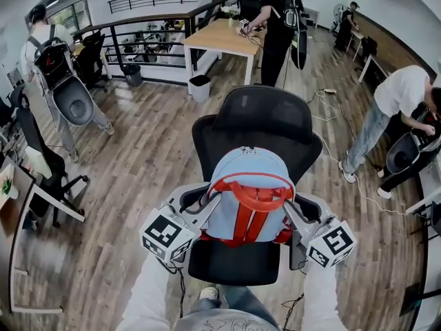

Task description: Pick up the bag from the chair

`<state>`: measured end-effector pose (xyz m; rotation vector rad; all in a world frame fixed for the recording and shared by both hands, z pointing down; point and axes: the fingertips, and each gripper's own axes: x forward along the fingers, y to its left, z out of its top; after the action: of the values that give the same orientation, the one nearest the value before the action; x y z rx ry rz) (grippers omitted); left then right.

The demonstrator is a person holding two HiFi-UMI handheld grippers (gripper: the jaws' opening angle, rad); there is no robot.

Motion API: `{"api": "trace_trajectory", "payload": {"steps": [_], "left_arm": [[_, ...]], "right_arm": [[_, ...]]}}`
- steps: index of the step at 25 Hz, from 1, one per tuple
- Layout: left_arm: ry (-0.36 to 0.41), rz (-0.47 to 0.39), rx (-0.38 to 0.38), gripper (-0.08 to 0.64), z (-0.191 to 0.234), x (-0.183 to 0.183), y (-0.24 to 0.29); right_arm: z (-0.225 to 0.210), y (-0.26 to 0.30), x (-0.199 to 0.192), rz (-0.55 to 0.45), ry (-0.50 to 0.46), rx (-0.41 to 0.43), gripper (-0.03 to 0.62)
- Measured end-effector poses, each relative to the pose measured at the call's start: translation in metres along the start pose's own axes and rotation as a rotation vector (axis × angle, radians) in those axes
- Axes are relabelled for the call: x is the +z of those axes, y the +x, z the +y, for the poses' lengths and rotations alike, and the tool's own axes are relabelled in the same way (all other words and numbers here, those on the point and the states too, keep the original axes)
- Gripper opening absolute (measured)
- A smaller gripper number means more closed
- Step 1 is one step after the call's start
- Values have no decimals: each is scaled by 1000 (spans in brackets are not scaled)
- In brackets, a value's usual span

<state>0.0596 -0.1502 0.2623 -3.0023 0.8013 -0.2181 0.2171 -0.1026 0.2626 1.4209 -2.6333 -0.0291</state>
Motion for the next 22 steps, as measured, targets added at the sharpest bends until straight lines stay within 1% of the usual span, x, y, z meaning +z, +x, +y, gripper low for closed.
{"api": "trace_trajectory", "payload": {"steps": [10, 16, 22], "left_arm": [[25, -47, -5, 89, -9, 24, -12], [-2, -64, -2, 89, -8, 27, -18], [3, -77, 7, 89, -14, 31, -25]], "right_arm": [[12, -18, 19, -46, -11, -60, 97], [15, -18, 25, -58, -3, -69, 98], [21, -22, 29, -68, -14, -68, 99]]}}
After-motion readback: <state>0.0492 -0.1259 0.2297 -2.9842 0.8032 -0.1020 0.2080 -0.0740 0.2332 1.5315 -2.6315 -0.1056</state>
